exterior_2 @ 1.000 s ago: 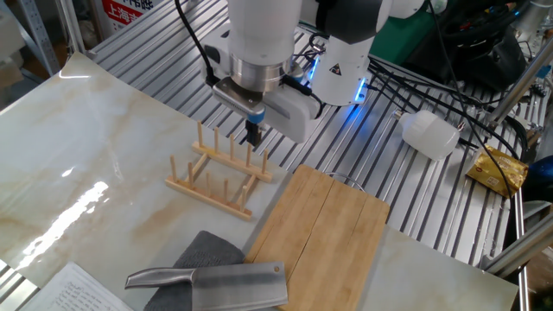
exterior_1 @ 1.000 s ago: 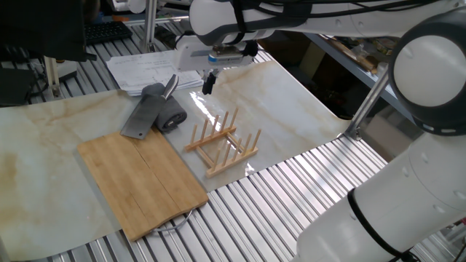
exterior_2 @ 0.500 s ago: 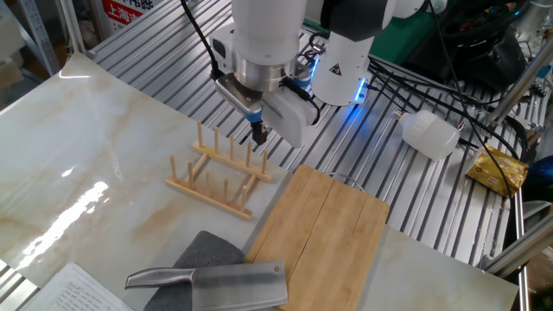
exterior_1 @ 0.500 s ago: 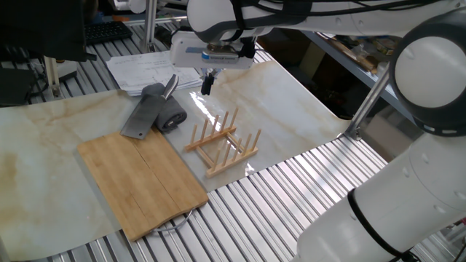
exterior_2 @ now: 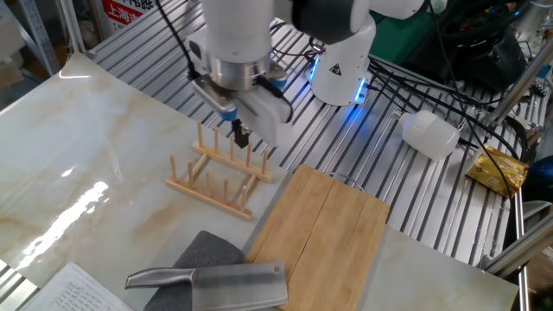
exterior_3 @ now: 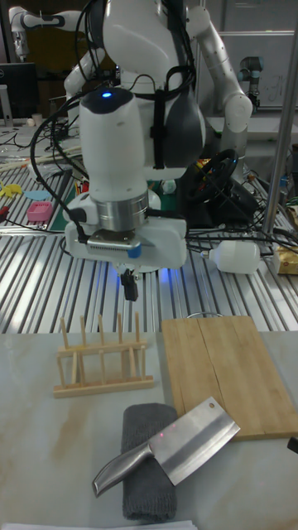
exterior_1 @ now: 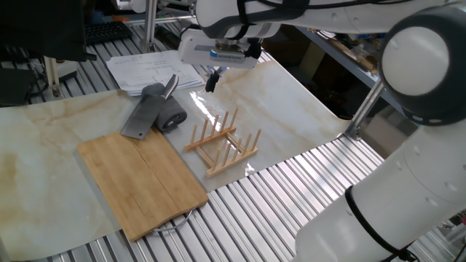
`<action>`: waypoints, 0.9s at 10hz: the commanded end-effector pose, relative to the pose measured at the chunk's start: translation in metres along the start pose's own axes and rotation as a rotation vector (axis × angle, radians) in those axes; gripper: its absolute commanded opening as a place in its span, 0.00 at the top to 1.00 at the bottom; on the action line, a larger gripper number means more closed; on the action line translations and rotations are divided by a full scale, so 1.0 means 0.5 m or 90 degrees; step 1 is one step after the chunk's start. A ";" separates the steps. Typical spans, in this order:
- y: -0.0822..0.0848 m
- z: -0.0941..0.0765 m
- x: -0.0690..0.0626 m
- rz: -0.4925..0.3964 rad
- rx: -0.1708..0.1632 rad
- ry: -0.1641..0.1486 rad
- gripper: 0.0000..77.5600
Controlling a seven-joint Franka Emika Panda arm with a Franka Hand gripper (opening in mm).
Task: Put the knife on the knife rack
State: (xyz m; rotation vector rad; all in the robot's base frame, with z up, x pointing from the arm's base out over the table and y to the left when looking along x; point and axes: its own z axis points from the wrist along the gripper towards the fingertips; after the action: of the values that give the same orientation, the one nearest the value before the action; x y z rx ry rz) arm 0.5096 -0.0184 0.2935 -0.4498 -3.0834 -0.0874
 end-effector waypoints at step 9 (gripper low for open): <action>0.005 0.007 -0.023 0.086 -0.028 -0.032 1.00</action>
State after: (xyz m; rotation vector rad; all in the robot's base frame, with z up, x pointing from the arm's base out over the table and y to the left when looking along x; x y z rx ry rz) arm 0.5202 -0.0188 0.2874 -0.5920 -3.0994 -0.1020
